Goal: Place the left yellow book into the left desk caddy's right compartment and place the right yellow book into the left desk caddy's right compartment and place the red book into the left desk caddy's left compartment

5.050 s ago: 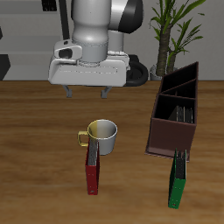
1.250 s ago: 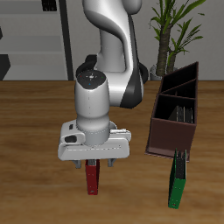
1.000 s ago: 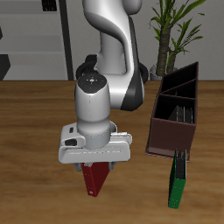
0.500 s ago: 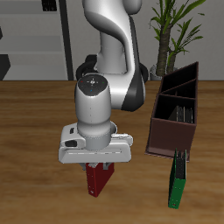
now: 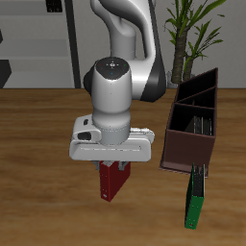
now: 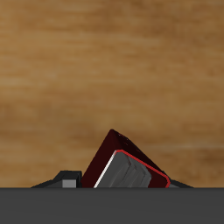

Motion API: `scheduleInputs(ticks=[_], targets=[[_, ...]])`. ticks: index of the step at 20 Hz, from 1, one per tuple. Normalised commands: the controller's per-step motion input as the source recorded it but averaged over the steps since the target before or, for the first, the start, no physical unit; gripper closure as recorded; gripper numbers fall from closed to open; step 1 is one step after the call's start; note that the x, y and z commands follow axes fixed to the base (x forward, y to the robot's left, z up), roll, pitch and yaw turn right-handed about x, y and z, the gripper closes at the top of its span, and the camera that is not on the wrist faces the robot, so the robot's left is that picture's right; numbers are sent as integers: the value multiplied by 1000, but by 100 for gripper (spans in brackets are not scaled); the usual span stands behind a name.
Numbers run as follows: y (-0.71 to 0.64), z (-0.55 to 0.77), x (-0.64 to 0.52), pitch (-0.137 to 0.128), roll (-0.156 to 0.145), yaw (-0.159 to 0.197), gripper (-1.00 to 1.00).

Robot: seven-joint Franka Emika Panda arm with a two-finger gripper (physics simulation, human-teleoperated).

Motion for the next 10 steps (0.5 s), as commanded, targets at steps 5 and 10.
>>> scheduleInputs(ticks=[5, 10], targets=[[179, 850, -281, -66, -48, -19, 100], [73, 691, -352, -28, -68, -20, 100]])
